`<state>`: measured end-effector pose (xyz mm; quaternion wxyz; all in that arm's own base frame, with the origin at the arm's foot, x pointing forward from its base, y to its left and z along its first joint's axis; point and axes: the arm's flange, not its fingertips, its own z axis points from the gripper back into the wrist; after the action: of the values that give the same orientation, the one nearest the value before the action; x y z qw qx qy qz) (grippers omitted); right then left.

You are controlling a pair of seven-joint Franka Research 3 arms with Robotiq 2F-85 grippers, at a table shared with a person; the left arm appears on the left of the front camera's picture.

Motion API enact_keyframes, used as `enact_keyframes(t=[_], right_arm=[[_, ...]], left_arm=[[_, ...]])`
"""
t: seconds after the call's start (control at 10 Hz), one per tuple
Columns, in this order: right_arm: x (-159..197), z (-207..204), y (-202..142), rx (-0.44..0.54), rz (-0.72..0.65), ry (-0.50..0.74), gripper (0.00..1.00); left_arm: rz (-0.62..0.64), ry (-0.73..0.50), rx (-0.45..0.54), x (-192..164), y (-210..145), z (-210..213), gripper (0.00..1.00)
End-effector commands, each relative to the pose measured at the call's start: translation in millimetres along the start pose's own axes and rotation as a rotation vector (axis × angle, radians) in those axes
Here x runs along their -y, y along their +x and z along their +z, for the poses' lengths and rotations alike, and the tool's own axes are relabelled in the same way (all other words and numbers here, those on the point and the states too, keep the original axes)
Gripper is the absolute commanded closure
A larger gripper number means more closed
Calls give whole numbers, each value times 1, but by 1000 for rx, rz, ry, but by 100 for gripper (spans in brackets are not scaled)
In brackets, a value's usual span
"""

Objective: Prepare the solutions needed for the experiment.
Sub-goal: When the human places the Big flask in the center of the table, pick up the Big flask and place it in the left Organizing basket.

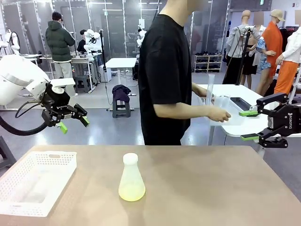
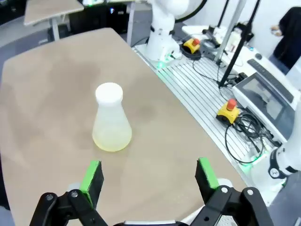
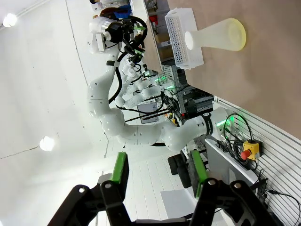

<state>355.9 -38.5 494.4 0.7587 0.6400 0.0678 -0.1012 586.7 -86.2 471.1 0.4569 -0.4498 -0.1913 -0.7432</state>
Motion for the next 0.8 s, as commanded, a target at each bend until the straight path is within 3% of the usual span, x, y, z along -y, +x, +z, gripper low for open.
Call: enact_keyframes(t=[0.0,0.7], right_arm=[[-2,2,0,-5,-2,-6,34],[-2,2,0,-5,-2,-6,34]], left_arm=[[-36,-8,2,3,4,-2,0],[-3,-3,2,-1,0,-1,0]])
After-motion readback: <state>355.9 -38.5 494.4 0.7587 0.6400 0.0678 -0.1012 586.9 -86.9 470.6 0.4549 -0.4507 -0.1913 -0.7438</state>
